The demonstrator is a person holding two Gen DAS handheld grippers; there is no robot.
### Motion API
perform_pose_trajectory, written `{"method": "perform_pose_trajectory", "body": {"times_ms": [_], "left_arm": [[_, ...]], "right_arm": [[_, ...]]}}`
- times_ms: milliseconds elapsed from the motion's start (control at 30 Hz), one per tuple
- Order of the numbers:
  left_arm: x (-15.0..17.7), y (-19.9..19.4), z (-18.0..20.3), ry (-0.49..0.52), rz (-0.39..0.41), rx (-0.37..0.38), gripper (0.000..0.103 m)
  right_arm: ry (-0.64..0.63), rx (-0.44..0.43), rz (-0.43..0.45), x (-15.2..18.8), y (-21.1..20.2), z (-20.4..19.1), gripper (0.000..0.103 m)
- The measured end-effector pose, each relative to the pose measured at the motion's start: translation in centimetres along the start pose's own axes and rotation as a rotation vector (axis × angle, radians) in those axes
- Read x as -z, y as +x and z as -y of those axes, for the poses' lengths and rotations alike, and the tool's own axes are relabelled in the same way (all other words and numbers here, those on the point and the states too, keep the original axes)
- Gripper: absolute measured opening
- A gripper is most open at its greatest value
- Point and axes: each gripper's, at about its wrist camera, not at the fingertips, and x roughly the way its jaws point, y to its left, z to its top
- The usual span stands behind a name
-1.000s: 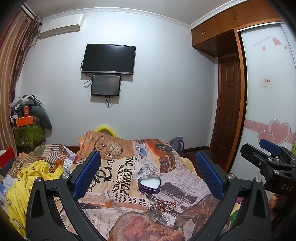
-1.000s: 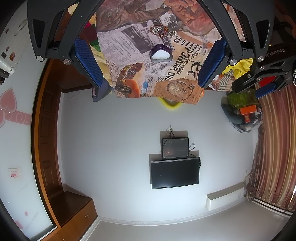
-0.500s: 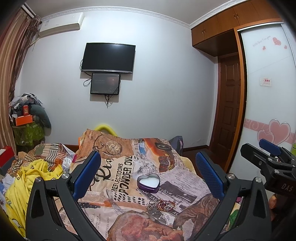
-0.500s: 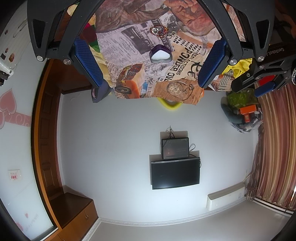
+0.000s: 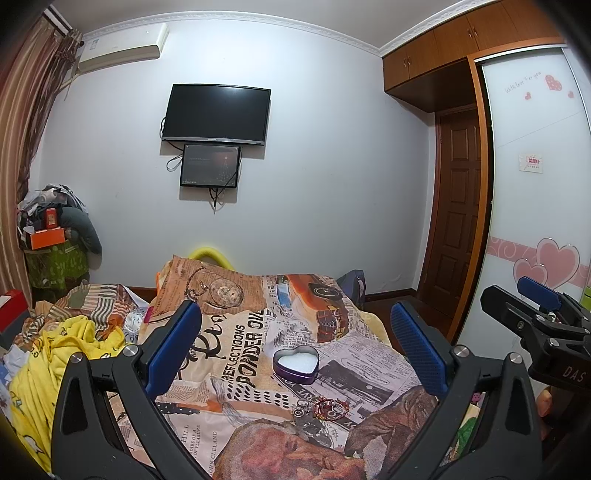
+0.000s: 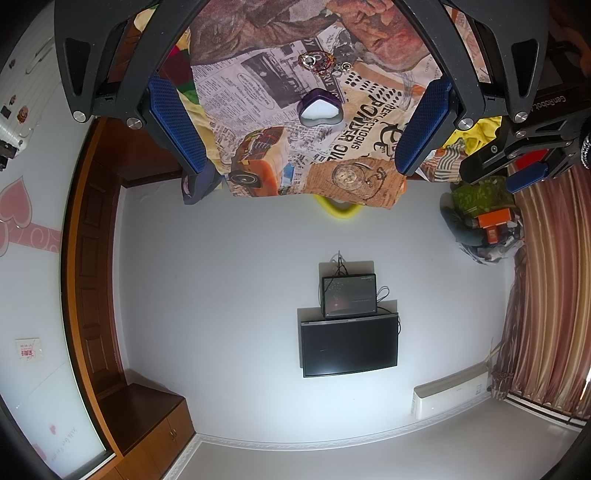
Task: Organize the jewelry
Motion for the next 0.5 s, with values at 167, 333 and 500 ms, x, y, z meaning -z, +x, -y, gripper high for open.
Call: {"method": "perform_pose_trajectory", "body": {"times_ms": [167, 333, 500], "left_arm": [[0.02, 0.06, -0.02, 0.000, -0.001, 0.000, 0.103], [0.06, 0.08, 0.00, 0.000, -0.002, 0.000, 0.103], [0.18, 0.47, 0.01, -0.001, -0.010, 0.001, 0.103]], "right_arm": [[0.001, -0.001, -0.001, 0.00, -0.02, 0.02, 0.101], [-0.001, 0.000, -0.002, -0.01, 0.04, 0.02, 0.101], [0.001, 0.001, -0.005, 0.03, 0.05, 0.02, 0.101]]}}
